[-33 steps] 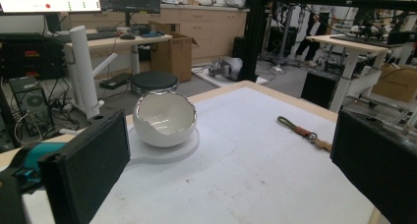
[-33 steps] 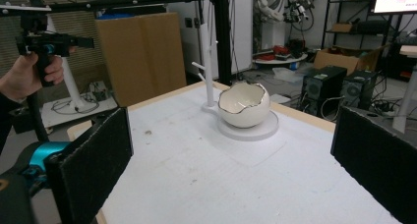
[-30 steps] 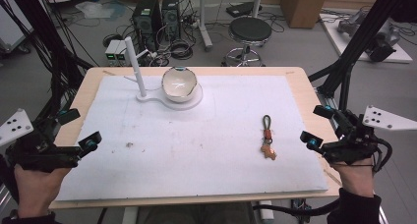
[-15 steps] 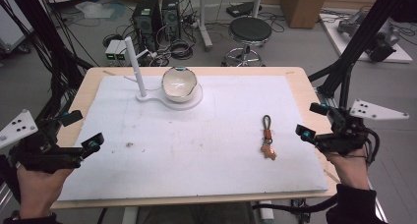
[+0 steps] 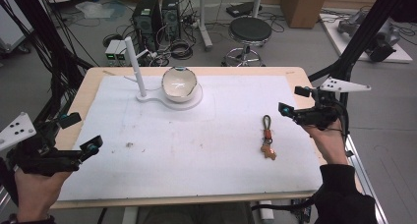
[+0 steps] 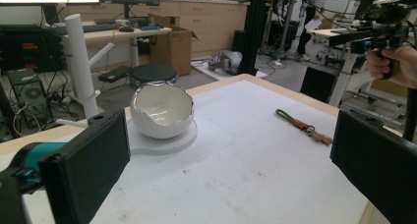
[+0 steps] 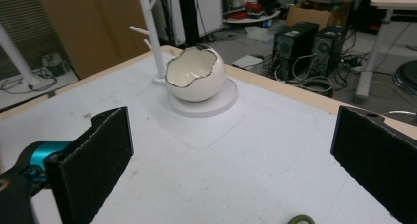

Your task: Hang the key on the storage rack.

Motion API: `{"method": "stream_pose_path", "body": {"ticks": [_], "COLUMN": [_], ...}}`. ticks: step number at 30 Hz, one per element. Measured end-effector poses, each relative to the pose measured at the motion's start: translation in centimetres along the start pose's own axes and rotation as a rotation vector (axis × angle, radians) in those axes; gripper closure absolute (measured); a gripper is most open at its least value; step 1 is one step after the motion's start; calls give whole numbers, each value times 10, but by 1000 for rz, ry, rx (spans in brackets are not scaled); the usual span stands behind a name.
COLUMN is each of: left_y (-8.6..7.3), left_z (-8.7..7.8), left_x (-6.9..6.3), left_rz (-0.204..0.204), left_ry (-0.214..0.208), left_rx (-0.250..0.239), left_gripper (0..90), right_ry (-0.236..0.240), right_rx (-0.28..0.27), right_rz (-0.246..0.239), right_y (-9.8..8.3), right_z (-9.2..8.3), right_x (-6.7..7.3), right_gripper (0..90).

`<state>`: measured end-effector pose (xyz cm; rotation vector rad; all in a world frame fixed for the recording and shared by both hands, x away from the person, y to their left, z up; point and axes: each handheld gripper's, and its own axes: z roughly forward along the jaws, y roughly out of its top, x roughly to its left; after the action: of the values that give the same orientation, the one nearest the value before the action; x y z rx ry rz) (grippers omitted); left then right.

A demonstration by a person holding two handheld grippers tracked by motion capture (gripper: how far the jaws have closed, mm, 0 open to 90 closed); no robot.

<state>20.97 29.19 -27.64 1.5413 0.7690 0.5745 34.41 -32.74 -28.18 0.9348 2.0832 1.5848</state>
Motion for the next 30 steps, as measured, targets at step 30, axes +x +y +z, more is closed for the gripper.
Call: {"method": "stream_pose_path", "body": {"ticks": [30], "left_y": [-6], "left_z": [-2], "left_x": [-4], "left_rz": [-1], "left_ry": [-5], "left_rx": [22], "left_gripper": [19], "right_ry": [-188], "right_rx": [336], "right_rz": [98], "right_y": [-67], "right_z": [72], "right_x": [-69], "right_gripper": [12]}}
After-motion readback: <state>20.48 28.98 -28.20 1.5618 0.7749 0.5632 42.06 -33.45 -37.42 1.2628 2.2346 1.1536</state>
